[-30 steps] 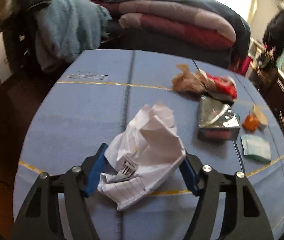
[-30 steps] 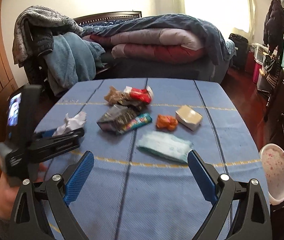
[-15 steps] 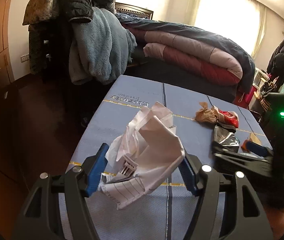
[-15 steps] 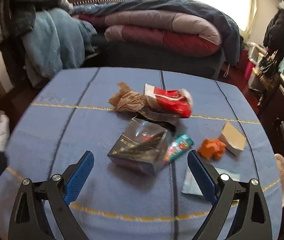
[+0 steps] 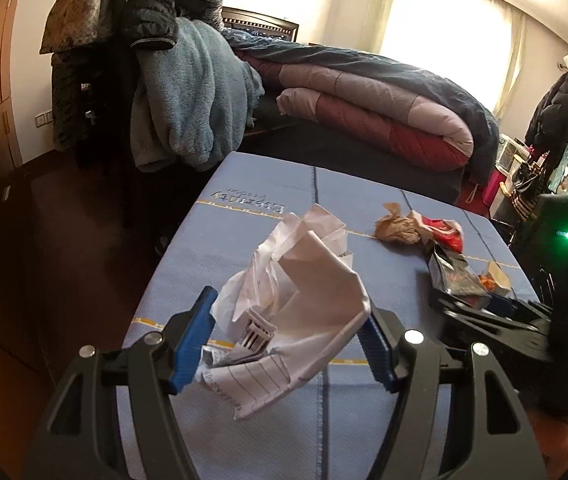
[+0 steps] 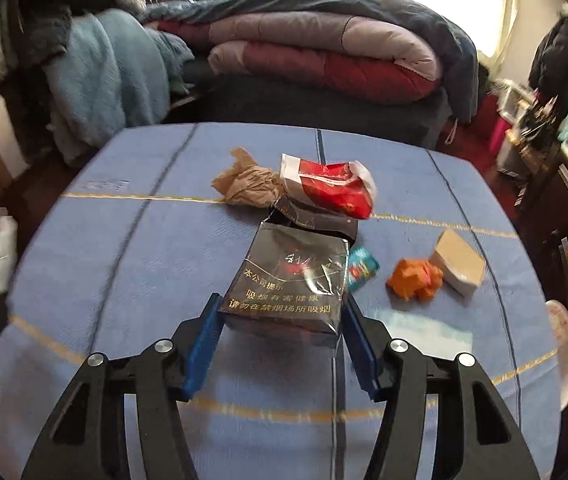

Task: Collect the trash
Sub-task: 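Grasp the dark cigarette box with the right tool while the left holds the paper, then carry paper and box over the pink bin and open the left tool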

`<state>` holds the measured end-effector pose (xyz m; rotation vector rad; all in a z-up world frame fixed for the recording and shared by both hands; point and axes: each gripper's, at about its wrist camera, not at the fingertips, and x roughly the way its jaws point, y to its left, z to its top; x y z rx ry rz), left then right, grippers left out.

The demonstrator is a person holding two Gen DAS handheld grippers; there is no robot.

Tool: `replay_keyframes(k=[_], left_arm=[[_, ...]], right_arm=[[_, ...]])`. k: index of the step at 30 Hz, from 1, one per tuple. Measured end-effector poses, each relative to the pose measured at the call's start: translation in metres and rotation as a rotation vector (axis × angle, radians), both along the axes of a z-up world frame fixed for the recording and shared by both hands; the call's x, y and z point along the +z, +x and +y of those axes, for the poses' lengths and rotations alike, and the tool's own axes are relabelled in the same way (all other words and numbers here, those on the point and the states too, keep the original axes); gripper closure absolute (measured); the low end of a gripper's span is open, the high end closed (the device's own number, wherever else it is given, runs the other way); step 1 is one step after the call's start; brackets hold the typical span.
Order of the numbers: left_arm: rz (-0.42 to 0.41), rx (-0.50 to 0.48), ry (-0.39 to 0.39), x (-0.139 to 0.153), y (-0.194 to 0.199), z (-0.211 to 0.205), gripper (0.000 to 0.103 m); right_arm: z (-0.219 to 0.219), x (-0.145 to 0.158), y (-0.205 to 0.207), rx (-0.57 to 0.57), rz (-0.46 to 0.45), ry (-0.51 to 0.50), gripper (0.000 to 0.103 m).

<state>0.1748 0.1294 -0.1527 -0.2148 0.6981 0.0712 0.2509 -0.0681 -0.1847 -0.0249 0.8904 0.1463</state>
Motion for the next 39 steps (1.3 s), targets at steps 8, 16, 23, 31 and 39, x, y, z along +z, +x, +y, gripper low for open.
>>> replay_keyframes(k=[8, 16, 23, 31, 39], left_arm=[[-0.022, -0.07, 0.011, 0.011, -0.005, -0.042, 0.036], [-0.034, -0.137, 0.031, 0.021, -0.008, -0.092, 0.035], [-0.055, -0.187, 0.052, 0.033, -0.011, -0.127, 0.035], [-0.089, -0.25, 0.075, 0.049, -0.015, -0.173, 0.035], [-0.111, -0.349, 0.107, 0.057, -0.019, -0.237, 0.035]], right_arm=[[-0.057, 0.025, -0.052, 0.068, -0.061, 0.177, 0.044], [-0.105, 0.035, -0.077, 0.064, -0.1, 0.245, 0.045], [-0.144, 0.055, -0.1, 0.055, -0.164, 0.289, 0.045], [-0.183, 0.063, -0.118, 0.009, -0.207, 0.292, 0.045], [-0.242, 0.062, -0.134, -0.097, -0.239, 0.305, 0.045]])
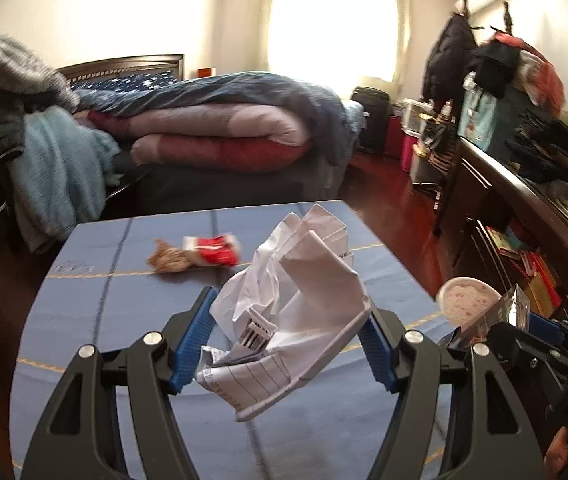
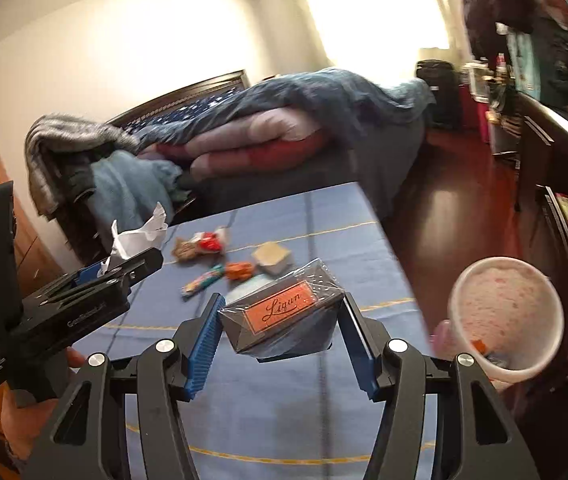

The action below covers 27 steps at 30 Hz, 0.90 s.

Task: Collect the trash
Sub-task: 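Carry paper and box over the pink bin and open the left tool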

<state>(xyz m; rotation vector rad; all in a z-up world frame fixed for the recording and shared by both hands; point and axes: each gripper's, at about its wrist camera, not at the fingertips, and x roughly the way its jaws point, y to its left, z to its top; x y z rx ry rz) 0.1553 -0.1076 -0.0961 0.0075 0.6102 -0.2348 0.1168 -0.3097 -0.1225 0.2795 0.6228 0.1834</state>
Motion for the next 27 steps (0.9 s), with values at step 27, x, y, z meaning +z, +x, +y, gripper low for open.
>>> replay_keyframes(k=[27], left_arm=[[0.013, -0.363, 0.113, -0.03, 0.037, -0.282, 0.035]], right_arm=[[-0.232, -0.047, -0.023, -0.474, 0.043, 0.101, 0.045]])
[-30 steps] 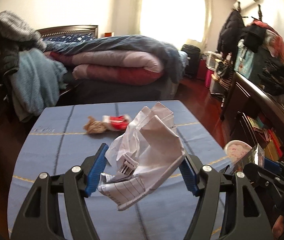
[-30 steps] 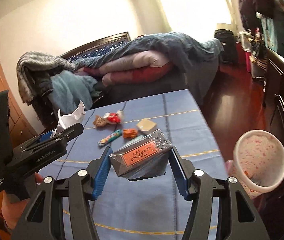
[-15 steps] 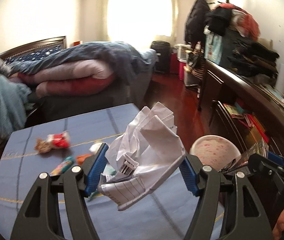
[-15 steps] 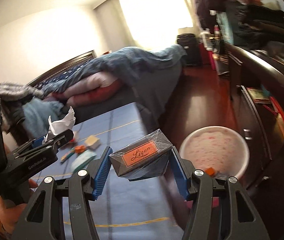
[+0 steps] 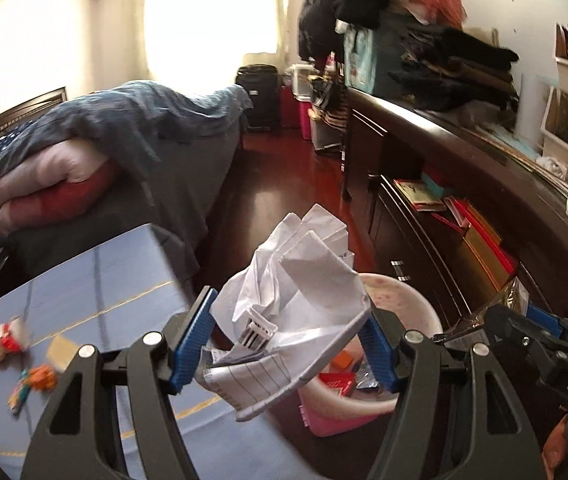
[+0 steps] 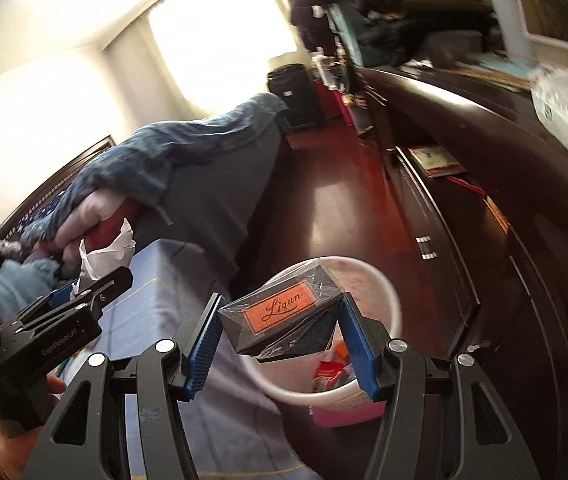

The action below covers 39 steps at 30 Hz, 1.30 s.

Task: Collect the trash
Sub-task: 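Carry paper and box over the pink bin and open the left tool, then return both open tools to the table and grasp the crumpled brown paper with the left tool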

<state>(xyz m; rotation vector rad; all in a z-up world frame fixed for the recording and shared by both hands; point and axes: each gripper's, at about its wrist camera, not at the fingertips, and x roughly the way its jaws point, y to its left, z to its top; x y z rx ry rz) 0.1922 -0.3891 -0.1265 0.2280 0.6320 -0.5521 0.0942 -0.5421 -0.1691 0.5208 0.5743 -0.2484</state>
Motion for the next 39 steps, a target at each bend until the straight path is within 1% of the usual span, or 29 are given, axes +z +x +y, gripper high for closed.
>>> replay_keyframes(k=[5, 7, 10, 11, 14, 16, 19, 21, 24, 27, 29, 31, 33, 39], left_arm=[[0.03, -0.026, 0.022, -0.017, 0.017, -0.037, 0.034], [0.054, -0.029, 0.018, -0.024, 0.026, -0.046, 0.031], [0.068, -0.029, 0.016, -0.035, 0.036, -0.056, 0.029], [0.067, -0.026, 0.019, -0.037, 0.039, -0.058, 0.028], [0.08, -0.025, 0.015, -0.04, 0.048, -0.06, 0.023], [0.079, -0.014, 0.002, -0.04, 0.052, -0.056, 0.022], [0.087, -0.015, -0.03, -0.035, 0.054, -0.048, 0.02], [0.089, -0.012, -0.046, -0.03, 0.055, -0.04, 0.019], [0.081, -0.007, -0.068, -0.02, 0.051, -0.026, 0.018], [0.06, 0.011, -0.064, -0.011, 0.045, -0.006, 0.017], [0.033, 0.035, -0.051, -0.005, 0.04, 0.013, 0.014], [-0.006, 0.089, -0.019, -0.002, 0.037, 0.037, 0.009], [-0.032, 0.146, 0.001, -0.001, 0.037, 0.066, 0.008], [-0.017, 0.315, 0.047, -0.009, 0.058, 0.154, 0.007]], right_arm=[[-0.029, -0.016, 0.013, -0.037, 0.013, 0.02, 0.045], [-0.035, -0.022, 0.016, -0.041, 0.013, 0.025, 0.045], [-0.042, -0.031, 0.023, -0.042, 0.023, 0.033, 0.044], [-0.044, -0.034, 0.026, -0.037, 0.024, 0.034, 0.042], [-0.049, -0.046, 0.034, -0.035, 0.026, 0.028, 0.027], [-0.051, -0.051, 0.034, -0.047, 0.026, 0.021, 0.027], [-0.054, -0.057, 0.031, -0.055, 0.034, 0.052, 0.027], [-0.052, -0.057, 0.026, -0.059, 0.027, 0.067, 0.025], [-0.043, -0.05, 0.022, -0.055, 0.018, 0.056, 0.022], [-0.03, -0.041, 0.02, -0.036, 0.009, 0.047, 0.021], [-0.016, -0.032, 0.021, -0.005, -0.005, 0.038, 0.019], [0.006, -0.022, 0.023, 0.039, -0.014, 0.014, 0.018], [0.03, -0.013, 0.025, 0.089, -0.021, -0.014, 0.017], [0.096, 0.007, 0.034, 0.234, -0.028, -0.076, 0.017]])
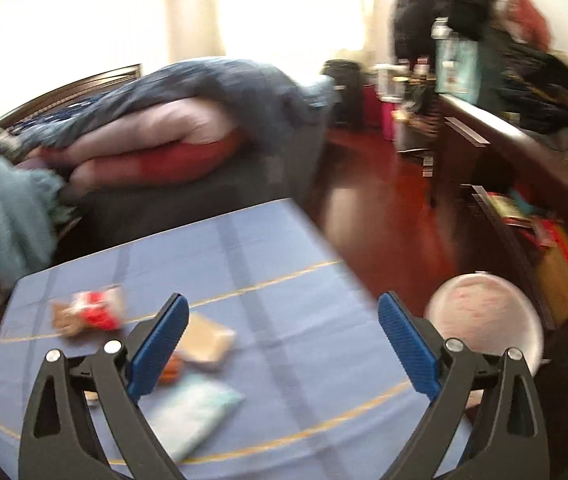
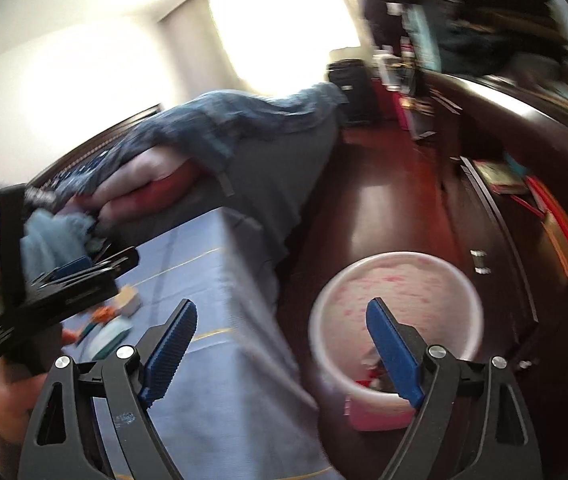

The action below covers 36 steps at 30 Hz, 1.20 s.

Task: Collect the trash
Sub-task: 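Return both open tools to the table and grasp the crumpled brown paper with the left tool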

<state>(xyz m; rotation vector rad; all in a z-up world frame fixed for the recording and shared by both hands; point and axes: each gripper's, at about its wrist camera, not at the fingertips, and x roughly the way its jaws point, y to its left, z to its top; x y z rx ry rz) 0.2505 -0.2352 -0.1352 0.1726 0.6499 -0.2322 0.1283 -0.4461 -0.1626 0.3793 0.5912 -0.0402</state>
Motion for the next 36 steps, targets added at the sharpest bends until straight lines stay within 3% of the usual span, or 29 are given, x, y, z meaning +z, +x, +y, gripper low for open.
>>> replay_keyframes(k=[8, 12, 18, 28, 36], left_arm=[[0.051, 0.217, -0.031, -0.009, 0.039, 0.113, 0.007], [0.056, 0.284, -0.01, -0.015, 0.051, 0.154, 0.007], [0.063, 0.372, -0.046, -0.021, 0.068, 0.211, 0.007], [0.105, 0.477, -0.057, -0.039, 0.099, 0.252, 0.007], [0.18, 0.44, -0.052, -0.061, 0.118, 0.24, 0.007]], right_arm=[[0.089, 0.018, 0.011, 0.164, -0.007, -0.091, 0.015], [0.126, 0.023, 0.015, 0.215, -0.005, -0.135, 0.015], [0.17, 0.022, 0.019, 0.278, 0.006, -0.175, 0.015], [0.214, 0.022, 0.018, 0.346, 0.006, -0.221, 0.015], [0.214, 0.026, 0.013, 0.348, -0.006, -0.221, 0.015]])
